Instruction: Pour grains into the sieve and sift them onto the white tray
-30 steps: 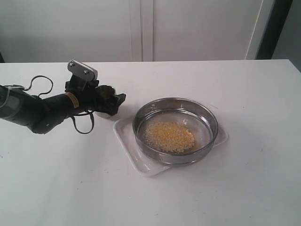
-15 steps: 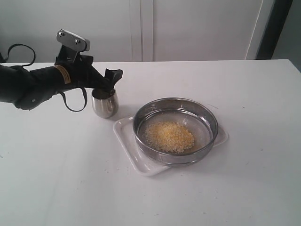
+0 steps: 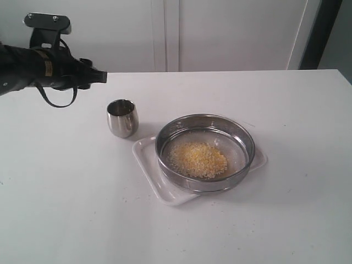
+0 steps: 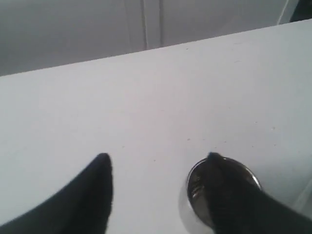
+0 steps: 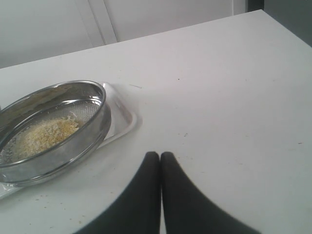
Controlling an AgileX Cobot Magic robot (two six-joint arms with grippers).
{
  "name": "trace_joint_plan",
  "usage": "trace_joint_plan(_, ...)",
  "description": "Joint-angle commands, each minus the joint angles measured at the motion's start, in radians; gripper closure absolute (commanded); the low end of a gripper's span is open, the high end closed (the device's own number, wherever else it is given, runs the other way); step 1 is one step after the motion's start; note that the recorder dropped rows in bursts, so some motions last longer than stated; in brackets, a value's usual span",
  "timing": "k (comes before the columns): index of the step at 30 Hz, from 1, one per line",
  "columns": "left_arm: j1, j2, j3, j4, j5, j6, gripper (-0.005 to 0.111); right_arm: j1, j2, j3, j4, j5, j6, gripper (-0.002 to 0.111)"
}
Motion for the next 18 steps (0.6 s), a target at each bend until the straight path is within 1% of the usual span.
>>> trace_joint_plan(1,-0.004,-0.062,-0.003,0.012,0.213,-0.081,0.085,-0.002,-0.006,0.005,-0.003,-0.014,0.004,0.108)
trace_joint_plan(4,-0.004,-0.09,-0.003,0.01,0.341,-0.081,0.107,-0.002,-0.006,0.005,-0.003,-0.014,0.004,0.108)
trace_joint_plan(8,-0.004,-0.12,-0.003,-0.044,0.465,-0.032,0.107,-0.002,-0.006,0.005,-0.003,-0.014,0.004,0.108)
trace_joint_plan(10,-0.004,-0.131,-0.003,-0.111,0.506,0.072,0.107,-0.002,-0.006,0.005,-0.003,-0.014,0.004,0.108)
trace_joint_plan(15,-0.004,-0.136,-0.003,-0.342,0.617,0.461,0.107,-0.002,-0.006,0.005,-0.003,-0.014,0.004,0.108)
trace_joint_plan(18,-0.004,-0.136,-0.003,-0.456,0.699,0.617,0.107,-0.002,-0.006,0.005,-0.003,-0.014,0.004,0.108)
